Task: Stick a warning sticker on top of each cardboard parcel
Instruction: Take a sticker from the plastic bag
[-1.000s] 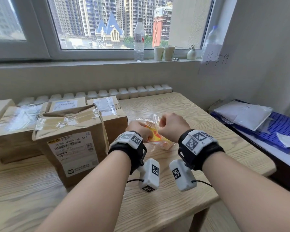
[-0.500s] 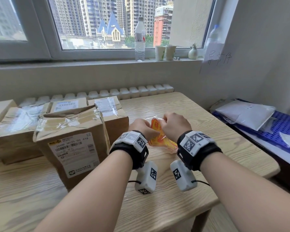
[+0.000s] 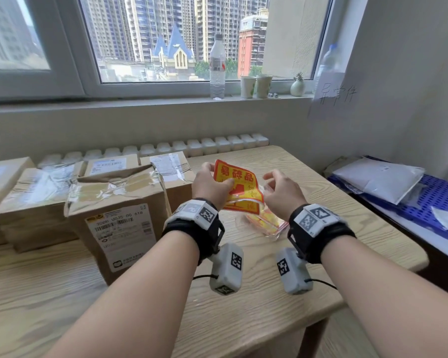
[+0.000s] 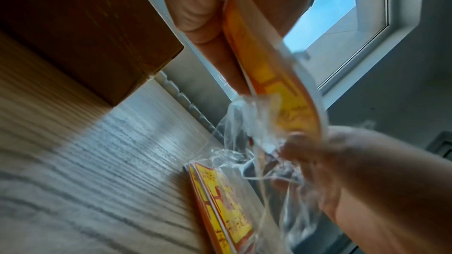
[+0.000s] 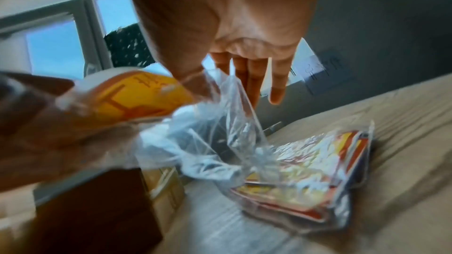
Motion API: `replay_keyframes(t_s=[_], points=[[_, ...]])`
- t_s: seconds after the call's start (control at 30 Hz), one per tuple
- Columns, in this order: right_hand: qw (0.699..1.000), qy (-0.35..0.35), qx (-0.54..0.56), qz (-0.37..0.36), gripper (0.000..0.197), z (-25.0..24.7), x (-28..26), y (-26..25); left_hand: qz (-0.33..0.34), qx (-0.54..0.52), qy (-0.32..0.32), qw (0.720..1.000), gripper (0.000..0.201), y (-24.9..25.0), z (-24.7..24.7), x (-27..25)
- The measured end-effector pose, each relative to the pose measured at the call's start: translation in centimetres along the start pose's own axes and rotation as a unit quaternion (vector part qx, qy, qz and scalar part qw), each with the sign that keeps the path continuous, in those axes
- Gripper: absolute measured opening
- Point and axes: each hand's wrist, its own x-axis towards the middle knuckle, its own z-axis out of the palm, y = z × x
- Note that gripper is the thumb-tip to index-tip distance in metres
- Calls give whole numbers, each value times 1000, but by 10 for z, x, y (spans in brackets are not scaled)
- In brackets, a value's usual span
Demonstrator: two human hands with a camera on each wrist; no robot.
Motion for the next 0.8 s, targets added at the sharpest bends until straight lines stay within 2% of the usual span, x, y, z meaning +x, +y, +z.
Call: replay_keyframes(t_s=[0.1,0.17,0.23,0.3,0.4,0.5,0.6,0.7,0.8], points=[[988,86,123,-22,29,-10,-6,-13,-13,-21,28,999,22,-4,-3,-2],[987,49,149,-46,27,-13,-10,-20,-23,-50,30,998,15,-3,-6,-5],[989,-4,129,-68,50,-12,-17,-26,-23,-68,34,997,11,-1,-7,-7],[991,15,109,-78,60,-11,-21,-30,-17,-83,41,996,8,4,-8,-10],[986,47,141,-81,48,-13,-21,-35,4,-92,43,995,15,11,-12,-18],[982,109,145,-58,50,-19,-17,-35,-31,-146,48,988,42,15,-17,-26],[971,151,185,-3,38,-20,-11,-28,-103,-260,-4,960,29,19,-20,-35],[966,176,185,35,30,-19,-9,-22,-113,-245,-60,961,21,19,-21,-42],[969,170,174,52,25,-18,-9,-18,-125,-210,-51,968,20,16,-23,-40]])
